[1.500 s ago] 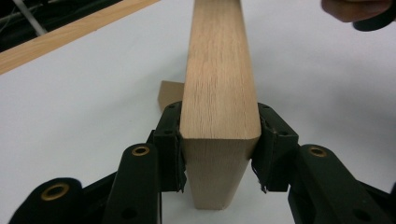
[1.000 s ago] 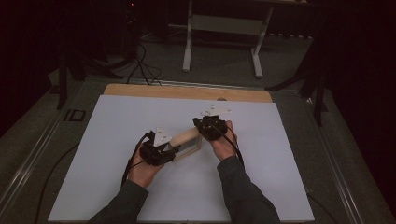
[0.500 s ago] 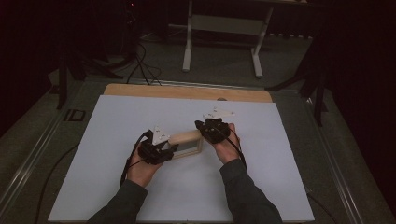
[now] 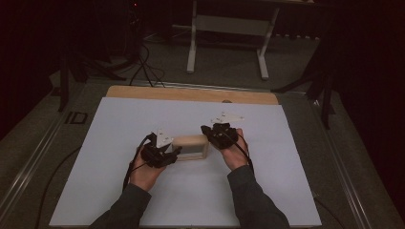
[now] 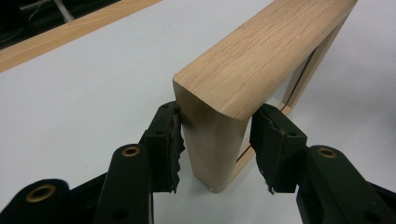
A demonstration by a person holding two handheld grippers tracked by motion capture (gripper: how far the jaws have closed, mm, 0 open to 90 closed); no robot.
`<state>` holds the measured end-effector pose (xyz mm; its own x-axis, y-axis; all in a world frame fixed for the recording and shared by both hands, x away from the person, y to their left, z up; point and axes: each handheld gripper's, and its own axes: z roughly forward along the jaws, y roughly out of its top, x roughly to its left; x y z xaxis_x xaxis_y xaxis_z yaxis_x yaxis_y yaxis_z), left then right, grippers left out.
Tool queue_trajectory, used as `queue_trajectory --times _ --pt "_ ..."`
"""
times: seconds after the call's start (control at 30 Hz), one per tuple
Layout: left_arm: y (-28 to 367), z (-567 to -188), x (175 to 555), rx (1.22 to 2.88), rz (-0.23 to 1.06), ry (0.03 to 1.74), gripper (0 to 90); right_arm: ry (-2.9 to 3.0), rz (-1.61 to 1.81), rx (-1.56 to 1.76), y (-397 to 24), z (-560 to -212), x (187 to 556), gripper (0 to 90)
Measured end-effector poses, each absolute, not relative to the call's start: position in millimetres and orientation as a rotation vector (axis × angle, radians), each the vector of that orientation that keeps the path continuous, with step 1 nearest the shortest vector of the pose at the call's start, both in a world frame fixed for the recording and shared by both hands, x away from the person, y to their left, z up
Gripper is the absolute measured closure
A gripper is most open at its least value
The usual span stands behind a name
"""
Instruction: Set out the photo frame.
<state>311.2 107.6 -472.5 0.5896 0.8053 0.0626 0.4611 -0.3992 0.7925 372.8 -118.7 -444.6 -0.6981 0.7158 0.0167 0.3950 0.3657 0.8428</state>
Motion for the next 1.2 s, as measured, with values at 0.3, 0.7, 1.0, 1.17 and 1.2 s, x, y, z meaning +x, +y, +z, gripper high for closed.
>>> queue_trajectory --times 0.3,0.7,1.0,1.17,1.2 --pt "108 -473 312 2.045 0.560 1.007 53.6 2.271 1.329 0.959 -124 -442 367 74.9" --pt "109 -474 311 2.045 0.558 1.010 53.6 2.233 1.378 0.924 -136 -439 349 47.1" --pt "108 -475 312 2.040 0.560 1.015 53.6 2.234 1.376 0.928 -145 -448 343 39.0" --pt "108 -475 312 2.041 0.559 1.016 53.6 2.271 1.362 0.908 -143 -456 341 34.7" --pt "108 -475 312 2.041 0.559 1.016 53.6 2.271 1.362 0.908 -143 -456 341 34.7"
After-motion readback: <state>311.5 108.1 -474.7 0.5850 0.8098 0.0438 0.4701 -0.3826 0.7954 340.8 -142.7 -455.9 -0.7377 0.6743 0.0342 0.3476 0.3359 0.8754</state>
